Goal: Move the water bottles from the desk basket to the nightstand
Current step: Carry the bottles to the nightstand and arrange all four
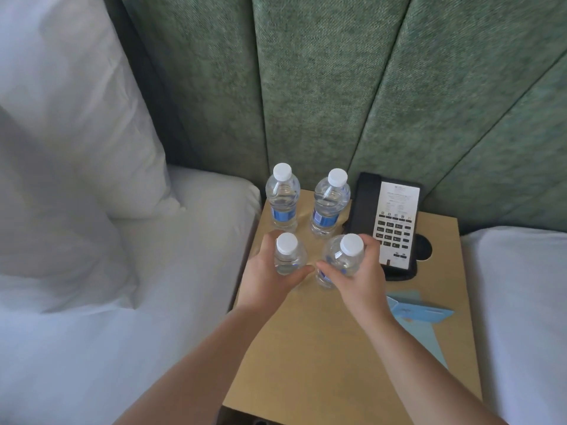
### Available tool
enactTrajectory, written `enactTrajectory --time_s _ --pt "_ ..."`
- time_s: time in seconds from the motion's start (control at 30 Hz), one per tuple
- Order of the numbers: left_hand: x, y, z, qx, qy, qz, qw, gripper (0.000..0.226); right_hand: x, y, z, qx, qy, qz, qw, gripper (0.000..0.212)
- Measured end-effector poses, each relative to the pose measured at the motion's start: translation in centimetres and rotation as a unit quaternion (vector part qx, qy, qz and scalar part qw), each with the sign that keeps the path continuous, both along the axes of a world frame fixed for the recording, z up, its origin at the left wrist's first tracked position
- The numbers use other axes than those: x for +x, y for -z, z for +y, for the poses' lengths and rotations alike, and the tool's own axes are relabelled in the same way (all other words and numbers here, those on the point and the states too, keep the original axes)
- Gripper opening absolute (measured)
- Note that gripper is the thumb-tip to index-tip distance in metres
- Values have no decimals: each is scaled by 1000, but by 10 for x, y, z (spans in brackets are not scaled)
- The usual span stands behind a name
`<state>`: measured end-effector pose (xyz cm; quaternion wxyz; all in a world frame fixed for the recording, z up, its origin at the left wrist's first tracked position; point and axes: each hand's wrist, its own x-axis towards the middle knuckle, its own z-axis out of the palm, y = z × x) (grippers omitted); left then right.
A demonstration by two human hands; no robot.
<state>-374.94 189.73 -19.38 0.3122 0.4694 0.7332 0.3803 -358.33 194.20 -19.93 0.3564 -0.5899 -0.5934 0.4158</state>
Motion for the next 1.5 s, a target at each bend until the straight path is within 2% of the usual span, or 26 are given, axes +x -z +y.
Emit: enactTrajectory --time_s 0.1,0.2,0.27,0.33,0.4,0.47,0.53,0.67,0.77,0.9,1.07,1.27,1.4,1.5 --pt "-2 1 -1 5 18 -20 1000 77 0 1 -4 11 6 3 1000 75" --pt "-9 -5 -5 19 78 -75 994 101 3 -7 -8 -25 -15 27 999 92" --pt "-20 -13 -4 35 72 -111 991 85 10 -17 -8 -33 -19 61 997 87" --pt "-36 -22 8 65 20 -121 990 51 19 -35 0 -22 15 86 996 58" --pt "-56 -30 31 79 -41 -83 993 32 28 -50 20 -15 48 49 998 40" --pt "-74 -39 60 67 -65 -39 995 36 33 -59 50 -22 41 -34 998 42" --pt "-85 -43 89 48 -43 0 998 52 28 -67 79 -24 -2 -106 994 49" --pt "-89 -46 127 14 95 14 995 72 7 -69 119 8 -155 -189 970 68" --pt "-90 -41 140 -32 164 -2 986 63 -5 -66 137 8 -232 -211 950 68" --pt "-89 -35 143 -67 196 -47 977 46 -8 -60 145 -9 -254 -187 949 49" --pt "-80 -30 152 -20 169 -16 985 43 -7 -50 149 33 -224 -180 957 44" --pt "-62 -26 186 10 81 9 997 39 -10 -43 170 75 -168 -201 962 45" --pt "-55 -22 203 4 36 57 998 57 -9 -41 182 104 -139 -217 961 41" --pt "-60 -23 207 -14 44 68 997 67 -7 -40 185 114 -134 -221 959 49"
